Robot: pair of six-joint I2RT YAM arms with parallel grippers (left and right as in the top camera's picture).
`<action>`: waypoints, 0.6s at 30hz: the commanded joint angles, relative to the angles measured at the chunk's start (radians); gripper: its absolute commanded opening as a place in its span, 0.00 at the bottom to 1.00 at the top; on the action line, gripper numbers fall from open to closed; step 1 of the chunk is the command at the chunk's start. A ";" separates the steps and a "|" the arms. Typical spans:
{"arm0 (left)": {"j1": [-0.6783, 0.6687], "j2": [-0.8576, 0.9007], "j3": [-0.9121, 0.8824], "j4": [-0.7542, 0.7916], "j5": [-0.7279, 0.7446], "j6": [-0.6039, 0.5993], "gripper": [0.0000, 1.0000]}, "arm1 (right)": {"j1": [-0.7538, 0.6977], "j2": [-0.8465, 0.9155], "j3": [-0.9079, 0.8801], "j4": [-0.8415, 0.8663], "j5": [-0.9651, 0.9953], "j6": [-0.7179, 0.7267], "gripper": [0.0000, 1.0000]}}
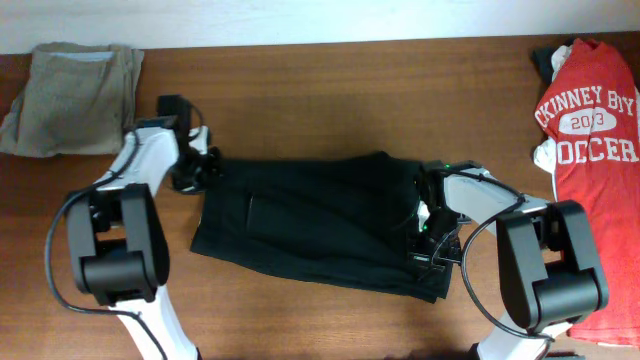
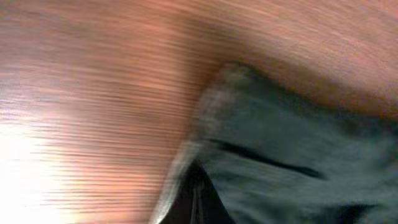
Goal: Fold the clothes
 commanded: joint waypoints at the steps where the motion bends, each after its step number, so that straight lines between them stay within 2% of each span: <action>1: 0.096 0.016 -0.001 0.008 0.014 -0.036 0.01 | -0.029 -0.003 -0.012 0.071 0.117 0.019 0.04; 4: 0.136 -0.011 0.025 -0.010 0.113 -0.035 0.01 | -0.077 -0.009 0.056 0.066 0.159 0.056 0.04; 7: 0.137 -0.111 0.045 -0.049 0.136 -0.031 0.00 | -0.144 -0.045 0.229 -0.023 0.169 0.035 0.04; 8: 0.132 -0.144 0.045 -0.065 0.137 -0.031 0.01 | -0.164 -0.057 0.282 -0.038 0.182 0.028 0.10; 9: 0.128 -0.166 0.045 -0.080 0.136 -0.031 0.09 | -0.182 -0.063 0.328 -0.042 0.188 0.021 0.16; 10: 0.122 -0.188 0.045 -0.107 0.137 -0.019 0.31 | -0.208 -0.065 0.387 -0.042 0.184 -0.003 0.31; 11: 0.114 -0.195 0.045 -0.130 0.136 -0.009 0.53 | -0.226 -0.065 0.432 -0.045 0.179 -0.019 0.50; 12: 0.105 -0.195 0.043 -0.161 0.137 0.005 0.59 | -0.241 -0.065 0.467 -0.053 0.159 -0.025 0.67; 15: 0.073 -0.189 -0.011 -0.199 0.135 0.015 0.93 | -0.257 -0.065 0.505 -0.062 0.105 -0.054 0.88; 16: 0.065 -0.189 -0.037 -0.190 0.135 0.034 0.99 | -0.257 -0.064 0.505 -0.053 0.118 -0.055 0.99; 18: 0.063 -0.189 -0.084 -0.162 0.129 0.040 0.99 | -0.259 -0.064 0.505 -0.026 0.168 -0.054 0.99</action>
